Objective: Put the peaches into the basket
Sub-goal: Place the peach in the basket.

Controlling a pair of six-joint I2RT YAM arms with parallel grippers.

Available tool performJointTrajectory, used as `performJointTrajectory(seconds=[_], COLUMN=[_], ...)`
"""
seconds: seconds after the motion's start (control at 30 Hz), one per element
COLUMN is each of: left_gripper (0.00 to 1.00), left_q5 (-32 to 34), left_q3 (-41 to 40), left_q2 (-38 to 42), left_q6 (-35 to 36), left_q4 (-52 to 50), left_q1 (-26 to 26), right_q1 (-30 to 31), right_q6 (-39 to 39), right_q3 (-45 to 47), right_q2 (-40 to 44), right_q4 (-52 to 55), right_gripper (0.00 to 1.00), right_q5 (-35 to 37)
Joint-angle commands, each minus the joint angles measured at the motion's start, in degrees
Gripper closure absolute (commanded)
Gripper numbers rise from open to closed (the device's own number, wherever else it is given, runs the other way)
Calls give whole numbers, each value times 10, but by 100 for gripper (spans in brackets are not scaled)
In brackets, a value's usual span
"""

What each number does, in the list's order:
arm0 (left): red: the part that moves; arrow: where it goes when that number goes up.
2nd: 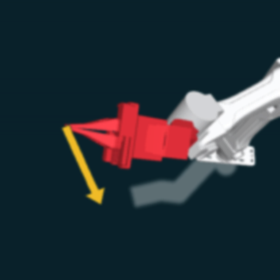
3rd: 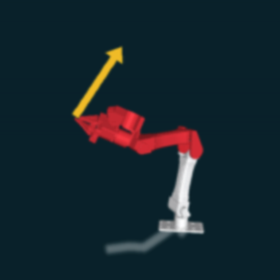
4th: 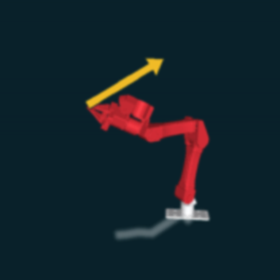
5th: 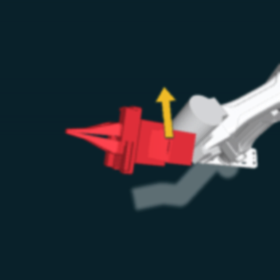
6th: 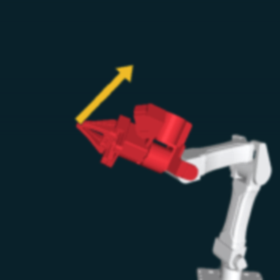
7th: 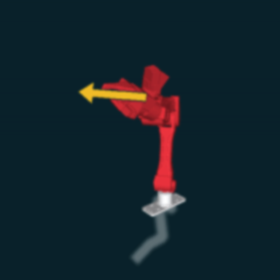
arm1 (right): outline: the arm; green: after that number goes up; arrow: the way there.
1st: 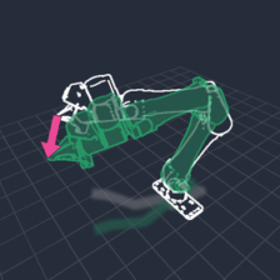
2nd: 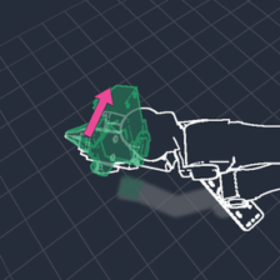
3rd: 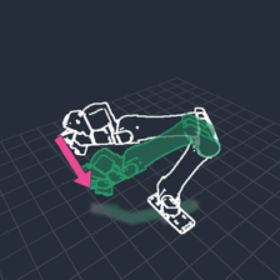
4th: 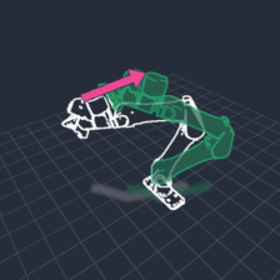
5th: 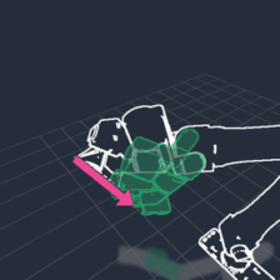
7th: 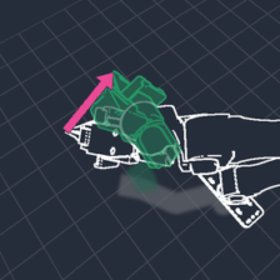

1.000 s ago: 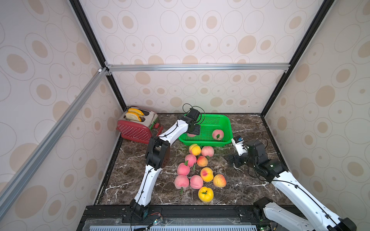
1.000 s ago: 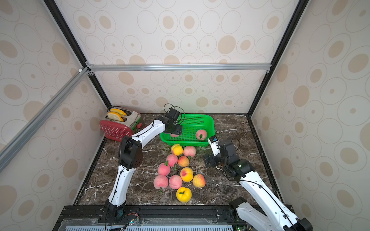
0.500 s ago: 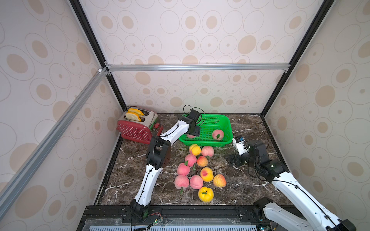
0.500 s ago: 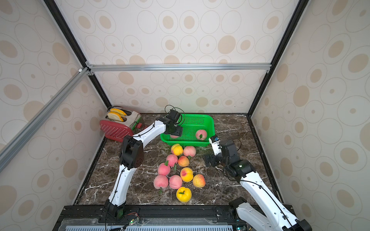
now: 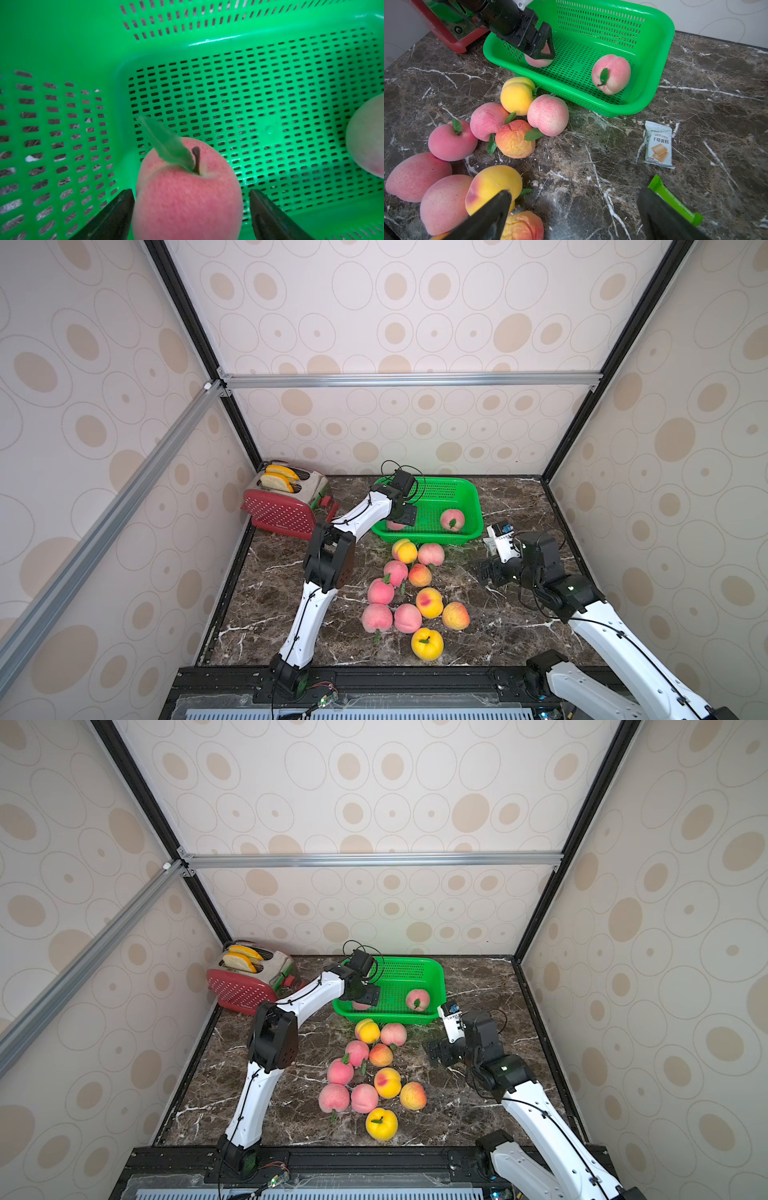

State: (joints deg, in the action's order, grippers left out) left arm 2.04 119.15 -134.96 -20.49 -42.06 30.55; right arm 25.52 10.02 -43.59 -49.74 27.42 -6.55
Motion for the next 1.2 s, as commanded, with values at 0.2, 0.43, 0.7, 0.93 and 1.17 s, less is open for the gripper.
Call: performJointTrajectory(seconds=[0.2, 0.43, 0.7, 0.93, 1.17], left_gripper=[7, 1, 1, 1, 1], left_q5=[11, 23, 3, -15, -50], left_q3=[-11, -63, -256, -435, -528], left_q2=[68, 166, 345, 509, 640], left_q6=[24, 58, 39, 7, -18], left_q4=[-3, -15, -3, 25, 15], left_q1=[0, 0, 0, 2, 9], right_q1=[-14, -15, -5, 116, 175], right_q6=[-1, 8, 72, 134, 184], right_q3=[10, 19, 52, 84, 111], right_q2=[16, -6, 22, 14, 18], right_q4=[11, 16, 21, 18, 25], right_gripper=[0, 0, 0, 0, 0], right_q5=[-21, -14, -14, 31, 56])
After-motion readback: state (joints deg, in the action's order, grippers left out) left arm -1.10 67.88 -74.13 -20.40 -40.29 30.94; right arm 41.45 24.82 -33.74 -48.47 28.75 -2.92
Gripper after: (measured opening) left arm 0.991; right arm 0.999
